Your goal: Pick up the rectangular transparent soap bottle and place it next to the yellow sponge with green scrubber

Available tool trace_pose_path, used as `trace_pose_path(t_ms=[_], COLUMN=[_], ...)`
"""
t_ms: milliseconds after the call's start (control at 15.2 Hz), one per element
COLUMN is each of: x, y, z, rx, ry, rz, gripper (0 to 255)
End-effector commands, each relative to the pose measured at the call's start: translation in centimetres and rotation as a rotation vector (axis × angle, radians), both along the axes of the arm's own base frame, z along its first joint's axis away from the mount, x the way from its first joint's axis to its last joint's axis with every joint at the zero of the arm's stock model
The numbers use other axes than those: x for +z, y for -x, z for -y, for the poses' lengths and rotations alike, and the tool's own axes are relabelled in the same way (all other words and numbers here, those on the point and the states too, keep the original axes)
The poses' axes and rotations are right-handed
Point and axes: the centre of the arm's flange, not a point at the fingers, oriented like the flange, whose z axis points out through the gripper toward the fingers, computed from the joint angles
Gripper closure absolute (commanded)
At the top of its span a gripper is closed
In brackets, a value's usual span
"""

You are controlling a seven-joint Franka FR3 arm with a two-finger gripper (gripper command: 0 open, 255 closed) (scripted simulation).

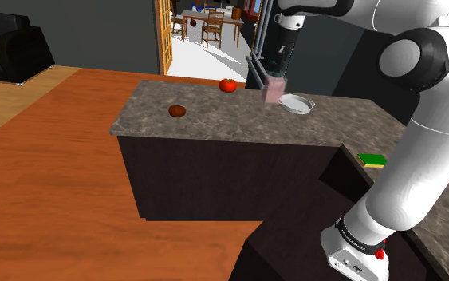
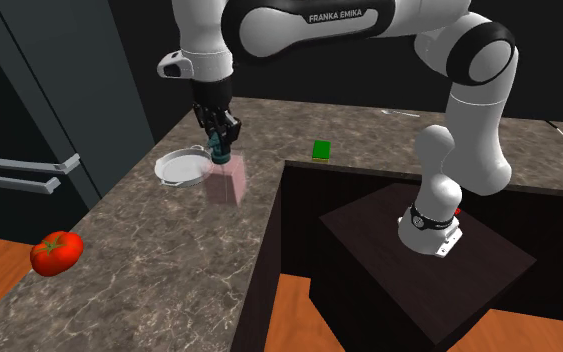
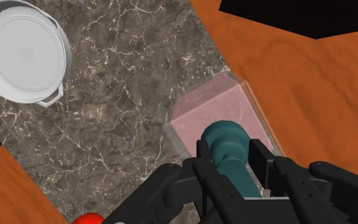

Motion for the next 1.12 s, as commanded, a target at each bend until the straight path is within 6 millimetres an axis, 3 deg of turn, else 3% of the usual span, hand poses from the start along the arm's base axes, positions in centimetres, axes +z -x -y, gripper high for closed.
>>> trace_pose_path(t_ms=[0, 792, 1056], x=[1.2, 7.2, 7.2], y=[0.0, 0.0, 4.2], z=[0.0, 0.0, 3.2], rx=[0.000, 0.000, 0.000], ry=[0.000, 0.000, 0.000], rz=[0.000, 0.000, 0.000], gripper=[255, 255, 255])
